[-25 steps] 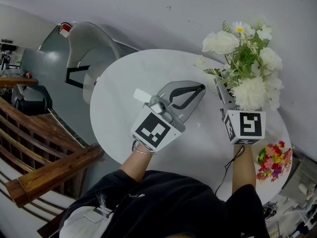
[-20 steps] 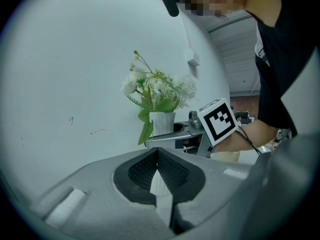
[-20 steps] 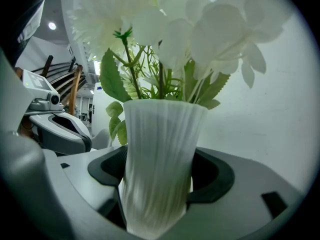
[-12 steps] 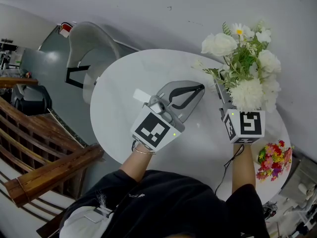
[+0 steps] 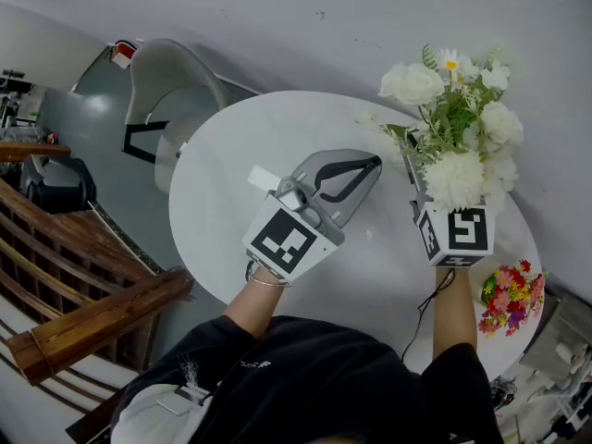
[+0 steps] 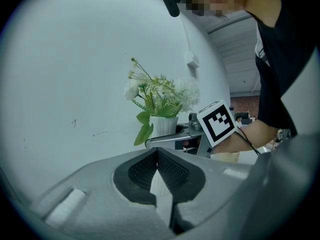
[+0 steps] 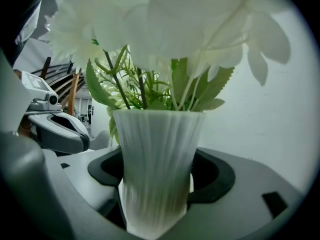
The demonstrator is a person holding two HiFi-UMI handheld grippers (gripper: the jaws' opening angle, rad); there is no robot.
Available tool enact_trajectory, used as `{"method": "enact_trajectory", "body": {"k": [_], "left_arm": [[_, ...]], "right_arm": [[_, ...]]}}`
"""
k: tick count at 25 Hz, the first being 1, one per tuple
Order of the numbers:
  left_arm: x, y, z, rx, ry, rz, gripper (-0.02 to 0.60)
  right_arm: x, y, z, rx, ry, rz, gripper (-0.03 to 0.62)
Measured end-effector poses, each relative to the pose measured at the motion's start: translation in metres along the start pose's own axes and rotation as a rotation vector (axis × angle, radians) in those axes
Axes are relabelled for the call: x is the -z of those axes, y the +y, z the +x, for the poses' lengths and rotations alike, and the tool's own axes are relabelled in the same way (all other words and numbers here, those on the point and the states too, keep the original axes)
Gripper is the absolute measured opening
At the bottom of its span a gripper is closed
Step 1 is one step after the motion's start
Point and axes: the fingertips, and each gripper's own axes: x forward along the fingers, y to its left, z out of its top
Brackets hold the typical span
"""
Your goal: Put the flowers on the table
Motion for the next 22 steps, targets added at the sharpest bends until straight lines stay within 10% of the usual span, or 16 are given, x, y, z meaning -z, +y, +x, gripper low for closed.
{"method": "enact_trajectory", "body": {"k": [22], "left_arm": [[-0.014,-0.006,-0.012,-0.003,-0.022,0.014,-0.002]], "right_arm": [[-0.009,-0.003,-0.013,0.064,0.031,-0.019,0.371]]}}
